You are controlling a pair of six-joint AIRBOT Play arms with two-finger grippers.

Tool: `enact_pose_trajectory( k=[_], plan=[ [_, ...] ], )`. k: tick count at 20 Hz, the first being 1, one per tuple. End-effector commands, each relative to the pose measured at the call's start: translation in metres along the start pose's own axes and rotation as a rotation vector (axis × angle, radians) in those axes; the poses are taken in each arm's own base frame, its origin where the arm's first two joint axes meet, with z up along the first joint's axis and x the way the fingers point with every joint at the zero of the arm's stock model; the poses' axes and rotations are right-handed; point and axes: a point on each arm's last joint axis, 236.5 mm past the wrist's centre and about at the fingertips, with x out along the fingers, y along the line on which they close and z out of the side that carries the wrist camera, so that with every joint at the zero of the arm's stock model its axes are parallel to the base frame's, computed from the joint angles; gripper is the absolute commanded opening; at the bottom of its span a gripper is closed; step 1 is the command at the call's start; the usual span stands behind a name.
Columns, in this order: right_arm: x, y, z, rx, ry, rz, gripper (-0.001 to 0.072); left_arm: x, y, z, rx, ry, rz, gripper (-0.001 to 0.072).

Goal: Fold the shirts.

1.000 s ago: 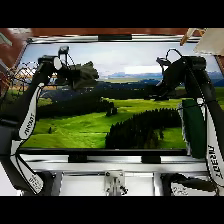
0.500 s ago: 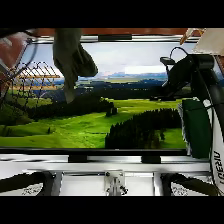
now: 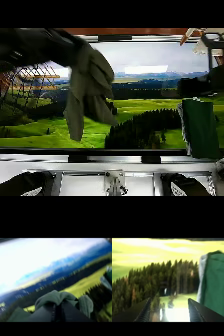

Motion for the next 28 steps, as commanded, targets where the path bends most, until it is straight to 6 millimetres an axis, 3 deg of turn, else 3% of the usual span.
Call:
enact_pose_trajectory(
  k=[1,2,4,5,8,10,13,16,19,21,24,28],
  plan=[
    [-0.023,0.002,-0.001,0.025,-0.054,0.025,0.0566,0.061,-0.029,-0.094,-0.085,0.261,-0.058,0.0553],
    [-0.020,0.011,-0.002,0.025,-0.044,0.059,0.0567,0.071,-0.031,-0.115,-0.097,0.336,-0.063,0.0692],
    [-0.008,0.020,-0.002,0.024,-0.006,0.092,0.0580,0.075,-0.013,-0.146,-0.067,0.461,-0.029,0.0652],
    [0.004,0.021,-0.004,0.014,0.028,0.086,0.0621,0.067,0.004,-0.158,-0.058,0.525,-0.003,0.0587],
    [0.047,0.023,-0.018,-0.059,0.167,0.074,0.0622,0.022,0.058,-0.202,-0.127,0.774,0.054,0.0589],
    [0.083,0.032,-0.041,-0.096,0.298,0.097,0.0622,-0.001,0.072,-0.228,-0.258,0.863,0.012,0.0684],
    [0.128,0.033,-0.088,-0.138,0.483,0.103,0.0622,-0.029,0.097,-0.282,-0.483,0.903,0.038,0.0687],
    [0.154,0.026,-0.121,-0.087,0.572,0.141,0.0621,-0.056,0.109,-0.352,-0.656,0.940,0.107,0.0686],
    [0.162,0.037,-0.119,0.084,0.545,0.300,0.0620,-0.059,0.099,-0.405,-0.799,0.965,0.103,0.0685],
    [0.159,0.046,-0.107,0.163,0.505,0.399,0.0620,-0.047,0.095,-0.423,-0.864,0.939,0.111,0.0684],
    [0.159,0.041,-0.109,0.161,0.511,0.394,0.0620,-0.024,0.093,-0.429,-0.955,0.846,0.100,0.0668],
    [0.159,0.043,-0.107,0.165,0.502,0.402,0.0620,-0.015,0.098,-0.441,-0.974,0.843,0.123,0.0668]
  ],
)
